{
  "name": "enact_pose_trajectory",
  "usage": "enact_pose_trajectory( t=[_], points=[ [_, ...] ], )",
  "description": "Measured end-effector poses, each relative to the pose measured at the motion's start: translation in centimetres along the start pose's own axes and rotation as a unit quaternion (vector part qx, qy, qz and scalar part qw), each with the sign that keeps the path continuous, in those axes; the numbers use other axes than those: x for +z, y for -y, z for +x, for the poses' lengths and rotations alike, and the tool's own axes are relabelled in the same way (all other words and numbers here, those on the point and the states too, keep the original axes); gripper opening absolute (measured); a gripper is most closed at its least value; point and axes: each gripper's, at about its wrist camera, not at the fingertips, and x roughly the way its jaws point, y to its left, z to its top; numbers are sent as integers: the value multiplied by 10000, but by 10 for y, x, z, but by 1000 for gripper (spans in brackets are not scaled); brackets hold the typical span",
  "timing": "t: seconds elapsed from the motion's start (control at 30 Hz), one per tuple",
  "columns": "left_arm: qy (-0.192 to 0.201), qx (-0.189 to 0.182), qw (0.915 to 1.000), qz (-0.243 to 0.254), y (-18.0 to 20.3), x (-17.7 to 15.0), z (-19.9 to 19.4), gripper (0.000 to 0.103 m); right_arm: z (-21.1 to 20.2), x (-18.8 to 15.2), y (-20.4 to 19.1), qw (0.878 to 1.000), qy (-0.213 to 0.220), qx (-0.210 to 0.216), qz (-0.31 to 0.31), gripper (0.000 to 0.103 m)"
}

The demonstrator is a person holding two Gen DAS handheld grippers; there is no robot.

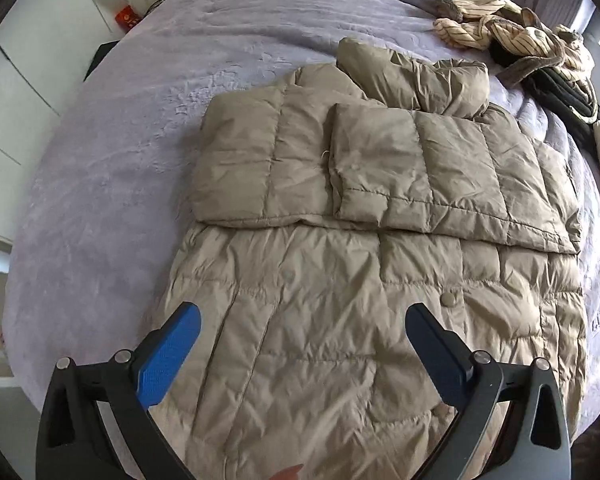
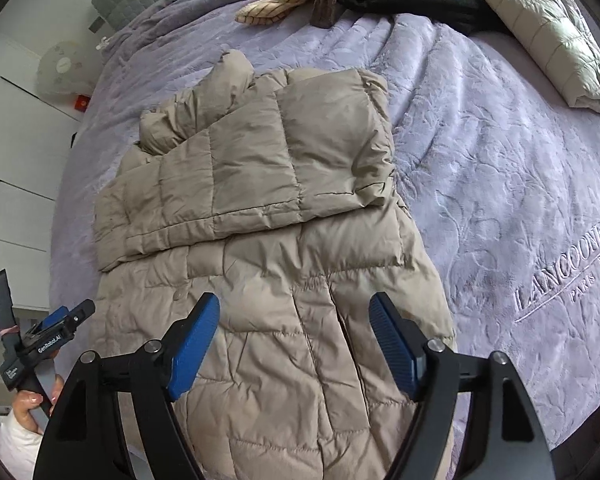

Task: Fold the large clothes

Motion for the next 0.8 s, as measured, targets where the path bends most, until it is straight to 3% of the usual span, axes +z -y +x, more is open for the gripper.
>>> enact_pose_trajectory(
  t=[0.1,0.17,0.3,0.37,0.6,0.8],
  points=[
    [72,130,9999,-12,3,-9,-15,103,-9,-2,-2,9998,132,-125,-106,87],
    [119,151,9998,-83,2,-15,-23,103,-17,-4,-6,9988,240,-337,-272,102],
    [108,151,9996,-215,2,-32,-34,102,-34,-10,-8,9962,438,-508,-557,103],
    [22,52,9996,-285,2,-42,-36,102,-40,-11,-7,9960,435,-477,-625,103],
    [-166,216,9960,-846,-5,-79,-39,102,-52,-12,-8,9917,362,-702,-1018,103],
    [-212,280,9951,-919,-12,-100,-47,102,-52,-22,-11,9902,321,-764,-1125,103]
  ],
)
